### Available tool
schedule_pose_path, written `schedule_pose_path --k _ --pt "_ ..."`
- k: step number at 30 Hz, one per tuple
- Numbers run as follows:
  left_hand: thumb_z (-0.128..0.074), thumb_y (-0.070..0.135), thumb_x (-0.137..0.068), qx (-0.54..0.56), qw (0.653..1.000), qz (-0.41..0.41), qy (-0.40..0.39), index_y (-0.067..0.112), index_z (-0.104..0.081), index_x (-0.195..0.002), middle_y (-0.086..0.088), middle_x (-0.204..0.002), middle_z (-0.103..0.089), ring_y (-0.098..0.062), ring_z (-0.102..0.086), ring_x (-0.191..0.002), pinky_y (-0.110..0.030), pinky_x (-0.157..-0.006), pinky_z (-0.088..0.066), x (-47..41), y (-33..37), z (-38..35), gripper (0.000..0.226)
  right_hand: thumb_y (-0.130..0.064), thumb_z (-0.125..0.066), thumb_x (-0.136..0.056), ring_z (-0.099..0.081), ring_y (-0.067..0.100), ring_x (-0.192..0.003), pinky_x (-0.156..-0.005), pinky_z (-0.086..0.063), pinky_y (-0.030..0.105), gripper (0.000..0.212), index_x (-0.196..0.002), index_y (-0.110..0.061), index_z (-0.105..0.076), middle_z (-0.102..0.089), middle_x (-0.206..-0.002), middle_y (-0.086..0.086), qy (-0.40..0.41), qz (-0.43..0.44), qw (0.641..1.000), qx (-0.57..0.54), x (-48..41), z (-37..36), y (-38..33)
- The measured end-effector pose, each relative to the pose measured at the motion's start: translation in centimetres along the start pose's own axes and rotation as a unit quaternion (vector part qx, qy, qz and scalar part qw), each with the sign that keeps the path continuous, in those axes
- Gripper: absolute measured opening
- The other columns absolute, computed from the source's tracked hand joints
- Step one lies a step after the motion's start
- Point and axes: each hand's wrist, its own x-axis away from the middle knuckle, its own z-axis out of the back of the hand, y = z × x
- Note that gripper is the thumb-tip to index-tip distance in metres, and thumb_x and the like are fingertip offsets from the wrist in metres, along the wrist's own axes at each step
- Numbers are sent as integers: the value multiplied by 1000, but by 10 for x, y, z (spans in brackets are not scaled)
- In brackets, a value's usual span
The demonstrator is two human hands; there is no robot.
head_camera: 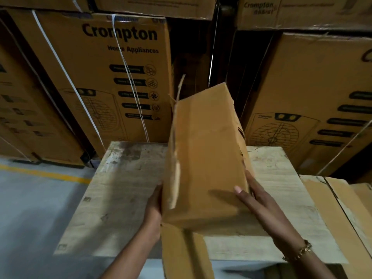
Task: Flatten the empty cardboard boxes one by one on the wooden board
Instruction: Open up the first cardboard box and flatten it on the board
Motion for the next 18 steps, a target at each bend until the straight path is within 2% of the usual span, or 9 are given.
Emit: schedule_pose_path --k 3,5,6,8,9,11,12,15,18 --pt "-34 51 -102 10 994 88 64 11 -66 -106 -13 -86 -71 -32 -61 -86 -40 -74 -50 -12 -26 36 51 -94 -36 -70 -18 6 -147 -117 -28 52 89 -147 -62 -3 -3 -155 -36 -39 44 979 196 -9 -35 -5" --pt "-32 58 -100 13 986 111 125 13 -64 -120 -13 -104 -71 -34 -60 -104 -45 -89 -50 -28 -44 64 59 -96 -24 -71 -4 7 -150 -120 -19 53 90 -148 -59 5 8 -158 -33 -57 81 950 296 -16 -59 -3" --pt "-35 61 -98 25 984 110 136 15 -62 -127 -14 -117 -67 -34 -58 -113 -49 -97 -47 -39 -52 80 60 -95 -21 -73 -1 8 -150 -120 -16 51 88 -148 -58 7 11 -159 -31 -67 92 937 332 -20 -72 -2" --pt "-50 64 -90 65 987 104 109 18 -62 -128 -16 -129 -63 -34 -58 -118 -52 -101 -45 -47 -53 100 61 -91 -18 -78 2 11 -151 -120 -13 50 85 -150 -55 9 14 -160 -26 -90 110 912 386 -25 -98 -1" --pt "-54 68 -84 67 988 105 93 19 -64 -124 -17 -125 -65 -34 -60 -116 -53 -102 -44 -44 -48 106 64 -89 -18 -80 3 13 -151 -120 -12 51 84 -151 -52 8 14 -161 -23 -103 120 899 409 -26 -112 1" --pt "-48 74 -84 45 989 113 79 18 -66 -112 -15 -109 -69 -32 -60 -107 -50 -106 -39 -37 -36 114 65 -83 -22 -85 5 16 -152 -119 -8 51 83 -154 -44 2 13 -163 -18 -140 130 873 448 -28 -138 7" --pt "-43 76 -85 28 990 113 78 18 -64 -116 -13 -111 -68 -32 -58 -109 -49 -107 -36 -38 -33 119 70 -81 -25 -87 6 17 -152 -119 -7 50 83 -155 -40 -3 12 -164 -15 -162 130 861 464 -29 -149 11" --pt "-41 78 -84 -43 989 109 85 19 -45 -147 -9 -148 -48 -30 -39 -139 -49 -113 -24 -38 -27 128 86 -73 -34 -88 0 19 -152 -120 -12 47 80 -155 -34 -14 2 -165 -12 -178 140 848 479 -34 -164 19" --pt "-49 65 -90 -153 981 39 110 23 -40 -150 -3 -155 -40 -26 -35 -142 -45 -110 -28 -41 -25 133 73 -65 -42 -88 -23 14 -145 -112 -29 37 68 -148 -34 -32 -22 -159 -16 -107 172 866 456 -46 -150 12"
